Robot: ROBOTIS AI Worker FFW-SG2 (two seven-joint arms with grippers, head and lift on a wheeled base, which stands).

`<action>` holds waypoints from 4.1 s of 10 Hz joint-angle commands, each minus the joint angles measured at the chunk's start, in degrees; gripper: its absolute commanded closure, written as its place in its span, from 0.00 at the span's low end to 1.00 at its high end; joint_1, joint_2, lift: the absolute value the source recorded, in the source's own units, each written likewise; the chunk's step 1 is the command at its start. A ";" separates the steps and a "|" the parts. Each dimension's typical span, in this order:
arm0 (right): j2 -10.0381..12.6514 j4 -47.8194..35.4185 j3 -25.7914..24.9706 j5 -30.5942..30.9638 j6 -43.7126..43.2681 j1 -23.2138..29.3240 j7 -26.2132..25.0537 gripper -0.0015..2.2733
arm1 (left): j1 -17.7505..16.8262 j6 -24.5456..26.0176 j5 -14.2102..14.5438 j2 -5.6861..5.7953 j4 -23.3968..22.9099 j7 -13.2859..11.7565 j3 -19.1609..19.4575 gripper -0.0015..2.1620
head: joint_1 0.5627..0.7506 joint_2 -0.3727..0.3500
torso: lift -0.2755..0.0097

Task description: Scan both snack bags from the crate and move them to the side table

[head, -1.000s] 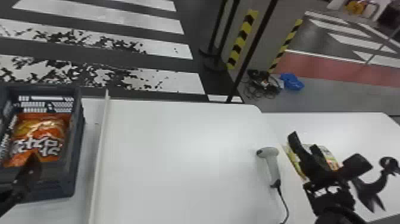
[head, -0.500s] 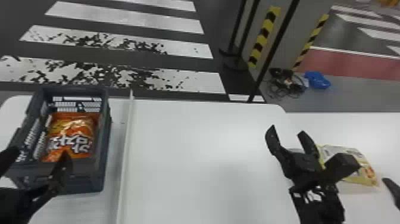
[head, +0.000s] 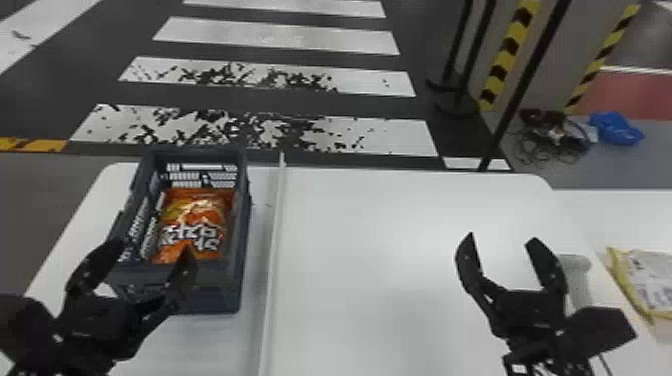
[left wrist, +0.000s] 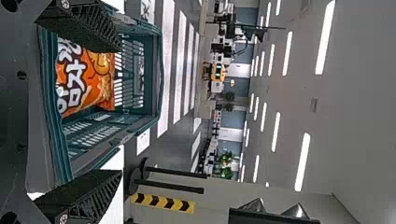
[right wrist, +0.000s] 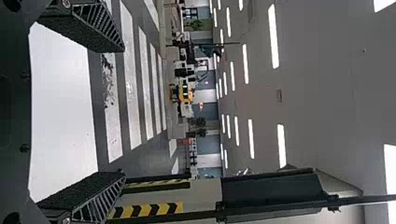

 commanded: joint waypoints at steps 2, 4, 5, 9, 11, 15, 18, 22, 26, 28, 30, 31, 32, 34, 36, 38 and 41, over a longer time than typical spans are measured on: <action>1.43 1.69 1.14 1.79 -0.37 0.48 -1.20 0.02 | -1.08 0.00 0.00 0.26 0.22 0.27 0.09 0.03 | 0.70 0.45 | 0.62; 1.60 2.31 1.58 2.14 -1.25 0.57 -1.29 0.02 | -1.88 0.18 0.00 0.61 -0.39 0.01 0.62 0.03 | 0.70 0.46 | 0.62; 1.60 2.31 2.02 2.23 -1.25 0.74 -1.29 0.02 | -2.23 1.41 0.35 0.97 -2.24 -0.78 2.12 0.04 | 0.70 0.47 | 0.62; 1.51 1.87 2.90 2.23 -0.90 2.06 -1.29 0.02 | -11.81 20.39 1.49 4.39 -3.47 -6.58 7.65 0.04 | 0.70 0.53 | 0.62; 1.51 0.29 2.90 2.32 1.03 3.38 -1.29 0.02 | -18.84 24.43 0.97 9.58 -0.75 -9.31 6.33 0.04 | 0.70 0.56 | 0.62; 1.51 -4.72 2.55 2.40 5.25 6.54 -1.29 0.02 | -33.60 24.43 -4.04 18.28 12.17 -16.95 -5.09 0.04 | 0.70 0.55 | 0.62; 1.51 -7.18 2.63 2.84 7.54 8.30 -1.29 0.02 | -42.83 24.43 -7.29 19.77 20.26 -22.14 -14.85 0.04 | 0.70 0.53 | 0.62; 1.51 -10.35 1.49 2.67 9.30 9.79 -1.29 0.02 | -50.04 25.14 -11.34 20.92 25.62 -28.20 -22.76 0.04 | 0.70 0.48 | 0.62; 1.25 -10.35 0.52 1.17 9.82 9.09 -1.12 0.02 | -51.80 26.72 -13.36 22.85 28.00 -33.04 -24.43 0.04 | 0.70 0.48 | 0.62; 1.16 -10.26 -0.27 0.29 9.82 8.92 -0.68 0.02 | -52.24 27.42 -14.50 22.76 30.28 -35.24 -24.60 0.04 | 0.70 0.49 | 0.62; 0.99 -10.26 -0.88 -1.11 9.65 8.74 -0.15 0.02 | -54.70 28.83 -17.23 21.97 32.74 -37.96 -27.33 0.04 | 0.70 0.49 | 0.62; 0.99 -10.17 -0.88 -1.11 9.65 8.65 -0.15 0.02 | -56.37 28.83 -18.10 21.27 34.41 -38.75 -29.35 0.04 | 0.70 0.49 | 0.62; 0.99 -10.00 -0.88 -1.11 9.82 8.30 -0.15 0.02 | -57.42 28.65 -18.98 20.65 35.47 -38.93 -30.49 0.04 | 0.70 0.49 | 0.62; 0.81 -9.82 -0.97 -1.29 9.82 8.04 -0.15 0.02 | -59.97 28.65 -22.15 19.42 37.75 -40.51 -34.10 0.04 | 0.70 0.47 | 0.62; 0.37 -9.38 -0.97 -2.08 10.00 7.42 0.03 0.02 | -60.85 28.65 -25.05 18.46 39.95 -42.27 -34.97 0.04 | 0.70 0.46 | 0.62; 0.02 -8.85 -0.97 -2.25 10.88 6.81 0.20 0.02 | -61.03 28.65 -27.33 17.84 41.97 -42.27 -35.41 0.04 | 0.70 0.46 | 0.62; -0.33 -8.33 -0.97 -2.96 10.88 6.28 0.38 0.02 | -60.94 28.65 -30.76 16.52 44.78 -42.44 -35.59 0.13 | 0.70 0.48 | 0.62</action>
